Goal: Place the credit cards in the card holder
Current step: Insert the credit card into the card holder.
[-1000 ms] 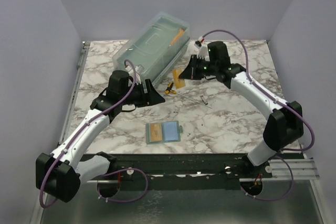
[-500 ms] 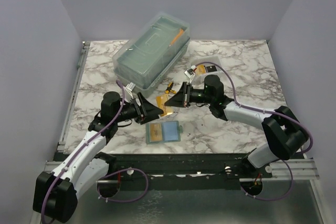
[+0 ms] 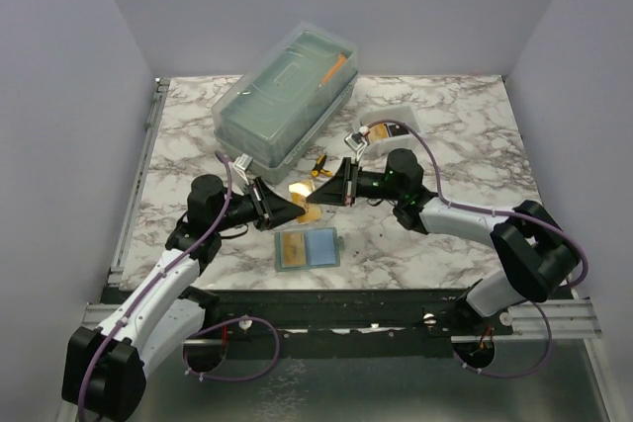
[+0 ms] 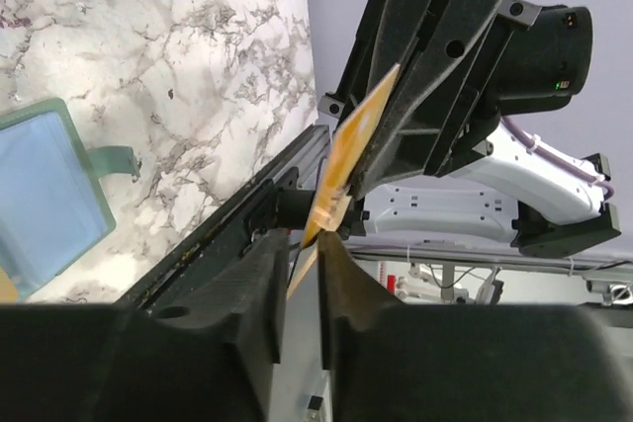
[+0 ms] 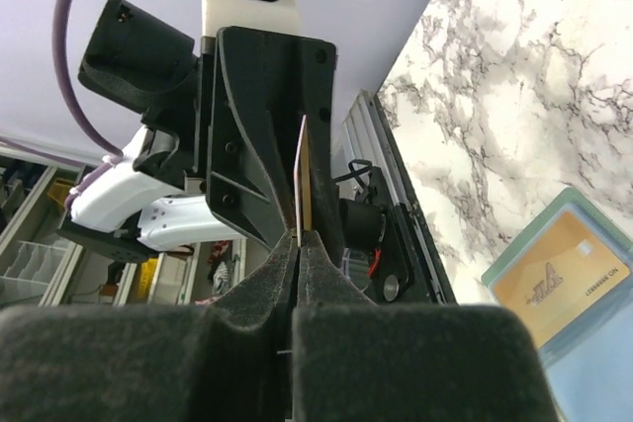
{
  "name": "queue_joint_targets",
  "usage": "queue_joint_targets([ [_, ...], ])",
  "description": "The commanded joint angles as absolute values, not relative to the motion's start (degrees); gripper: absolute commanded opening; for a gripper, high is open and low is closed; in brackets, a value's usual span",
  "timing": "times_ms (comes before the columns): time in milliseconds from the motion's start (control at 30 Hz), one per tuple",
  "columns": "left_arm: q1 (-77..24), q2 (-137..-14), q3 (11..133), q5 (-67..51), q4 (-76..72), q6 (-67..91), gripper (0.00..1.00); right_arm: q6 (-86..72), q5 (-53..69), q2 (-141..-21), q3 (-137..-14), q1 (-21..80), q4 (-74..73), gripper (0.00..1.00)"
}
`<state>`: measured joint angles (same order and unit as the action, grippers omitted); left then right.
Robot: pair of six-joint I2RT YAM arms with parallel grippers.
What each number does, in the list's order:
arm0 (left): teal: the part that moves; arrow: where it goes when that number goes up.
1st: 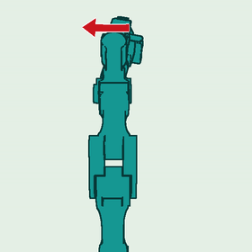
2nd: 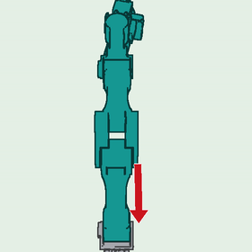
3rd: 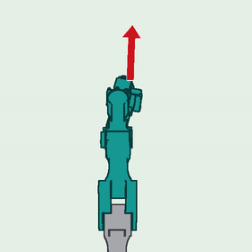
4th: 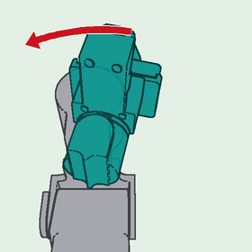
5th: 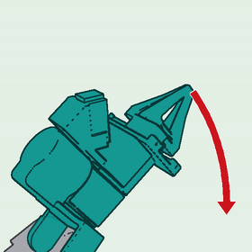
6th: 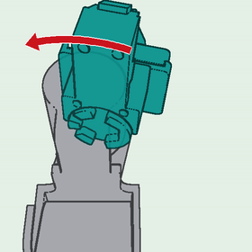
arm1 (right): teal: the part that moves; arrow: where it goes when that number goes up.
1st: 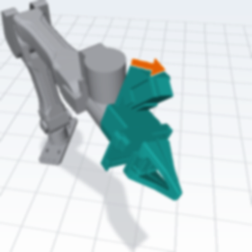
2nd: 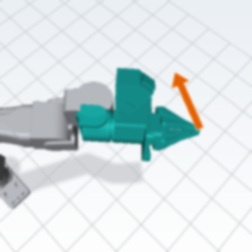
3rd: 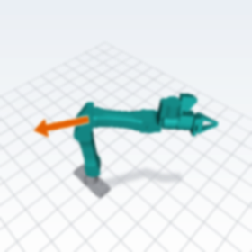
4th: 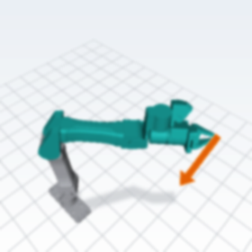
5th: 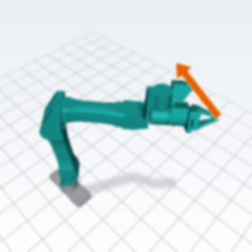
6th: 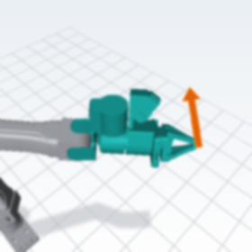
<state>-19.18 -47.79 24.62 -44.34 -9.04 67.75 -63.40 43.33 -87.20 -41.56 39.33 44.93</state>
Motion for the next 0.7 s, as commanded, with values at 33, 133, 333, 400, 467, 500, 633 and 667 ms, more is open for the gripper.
queue_joint_targets([
  [33, -18.9, -47.3, 28.9, -38.9, 2.1, 56.5, 0.09, -60.5, 43.5, -85.0, -40.8, 39.7, 40.7, 0.0],
  [133, -18.9, -48.8, 33.8, -33.9, 14.3, 47.1, 0.0, -53.4, 38.4, -83.1, -42.2, 39.7, 26.7, 0.17],
  [333, -19.0, -52.6, 36.7, -29.8, 22.4, 42.2, 0.0, -42.1, 25.0, -82.8, -45.9, 41.0, 3.2, 0.55],
  [400, -19.0, -54.5, 36.9, -27.9, 23.9, 42.9, 0.0, -39.9, 18.9, -83.7, -47.6, 43.1, -4.5, 0.62],
  [467, -19.0, -56.0, 36.7, -27.2, 24.4, 43.7, 0.0, -38.6, 11.4, -85.5, -49.9, 47.2, -11.3, 0.68],
  [500, -19.0, -56.5, 36.3, -27.2, 24.3, 44.1, 0.0, -38.5, 7.1, -86.5, -51.4, 49.3, -14.3, 0.7],
  [633, -21.5, -58.3, 35.9, -24.7, 24.3, 44.2, 0.0, -40.6, -6.6, -91.7, -55.7, 56.1, -23.6, 0.71],
  [667, -22.4, -58.9, 36.0, -23.9, 24.3, 44.2, 0.0, -41.1, -8.9, -93.1, -56.9, 56.9, -26.3, 0.72],
])
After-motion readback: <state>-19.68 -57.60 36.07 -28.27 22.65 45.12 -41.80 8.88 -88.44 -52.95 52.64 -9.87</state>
